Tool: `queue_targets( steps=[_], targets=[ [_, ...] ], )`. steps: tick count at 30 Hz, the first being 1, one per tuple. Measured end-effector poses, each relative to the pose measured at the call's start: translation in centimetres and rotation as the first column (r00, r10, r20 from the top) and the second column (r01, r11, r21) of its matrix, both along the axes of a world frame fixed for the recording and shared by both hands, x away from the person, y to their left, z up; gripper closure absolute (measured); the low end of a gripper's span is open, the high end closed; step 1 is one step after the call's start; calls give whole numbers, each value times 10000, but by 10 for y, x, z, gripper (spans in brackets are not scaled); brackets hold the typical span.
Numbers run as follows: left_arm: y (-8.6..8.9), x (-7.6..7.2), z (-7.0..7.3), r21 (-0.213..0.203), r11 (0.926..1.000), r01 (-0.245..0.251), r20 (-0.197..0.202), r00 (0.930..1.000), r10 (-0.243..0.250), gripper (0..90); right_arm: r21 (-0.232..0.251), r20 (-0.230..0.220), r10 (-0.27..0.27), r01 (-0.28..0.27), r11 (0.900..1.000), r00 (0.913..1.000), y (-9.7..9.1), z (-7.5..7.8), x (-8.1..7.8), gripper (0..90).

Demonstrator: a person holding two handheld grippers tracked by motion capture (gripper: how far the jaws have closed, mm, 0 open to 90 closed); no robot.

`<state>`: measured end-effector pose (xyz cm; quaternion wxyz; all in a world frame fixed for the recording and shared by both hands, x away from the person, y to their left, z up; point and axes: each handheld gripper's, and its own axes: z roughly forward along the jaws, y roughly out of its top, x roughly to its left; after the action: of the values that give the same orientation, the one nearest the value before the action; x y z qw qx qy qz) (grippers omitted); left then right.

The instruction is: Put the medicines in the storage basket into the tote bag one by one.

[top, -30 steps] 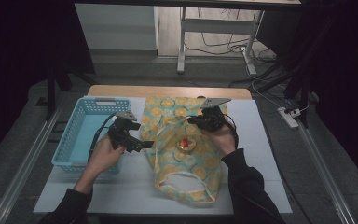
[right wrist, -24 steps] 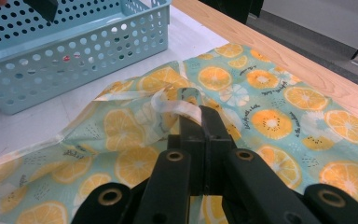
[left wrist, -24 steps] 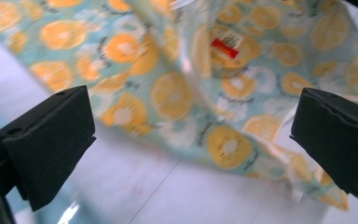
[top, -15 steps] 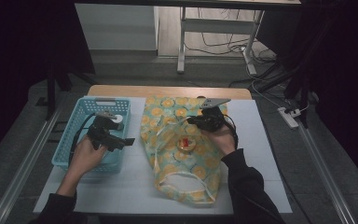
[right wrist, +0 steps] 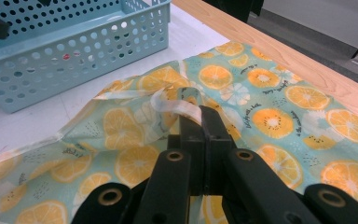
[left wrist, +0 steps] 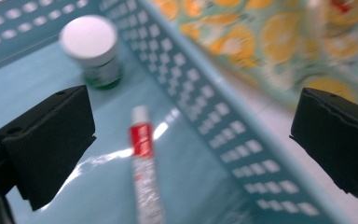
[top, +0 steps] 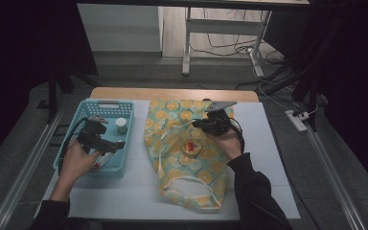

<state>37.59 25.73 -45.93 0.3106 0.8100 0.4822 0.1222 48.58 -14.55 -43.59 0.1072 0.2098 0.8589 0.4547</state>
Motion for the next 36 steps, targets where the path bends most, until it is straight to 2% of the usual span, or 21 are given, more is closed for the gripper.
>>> queue_targets(
  steps=[7,9,12,20,25,30,34,36],
  targets=[
    [12,4,-13,381,9993,-58,-419,9991,74,0,-41,-10,14,-15,10000,10000,1,-1,0,893],
    [14,6,-15,443,9990,-105,-645,9978,134,0,-34,-24,17,-17,10000,10000,1,-1,0,893],
    [14,8,-15,320,9995,-9,-725,9974,32,0,-44,-39,28,-29,10000,10000,1,-1,0,893],
    [11,18,-21,637,9979,139,-1193,9928,-62,0,-64,-28,55,-55,10000,10000,2,-2,-1,893],
    [9,26,-30,863,9960,215,-1650,9863,-70,0,-44,-41,42,-42,10000,10000,2,-2,0,893],
    [6,32,-40,1162,9929,247,-2159,9764,10,0,-64,-35,57,-58,10000,10000,2,-2,-1,893],
    [5,35,-48,1631,9862,277,-2533,9673,147,18,-68,-28,59,-59,10000,10000,2,-2,-1,893],
    [4,36,-49,1764,9839,285,-2599,9655,186,35,-79,-35,64,-64,9999,10000,2,-2,-1,893]
  ],
)
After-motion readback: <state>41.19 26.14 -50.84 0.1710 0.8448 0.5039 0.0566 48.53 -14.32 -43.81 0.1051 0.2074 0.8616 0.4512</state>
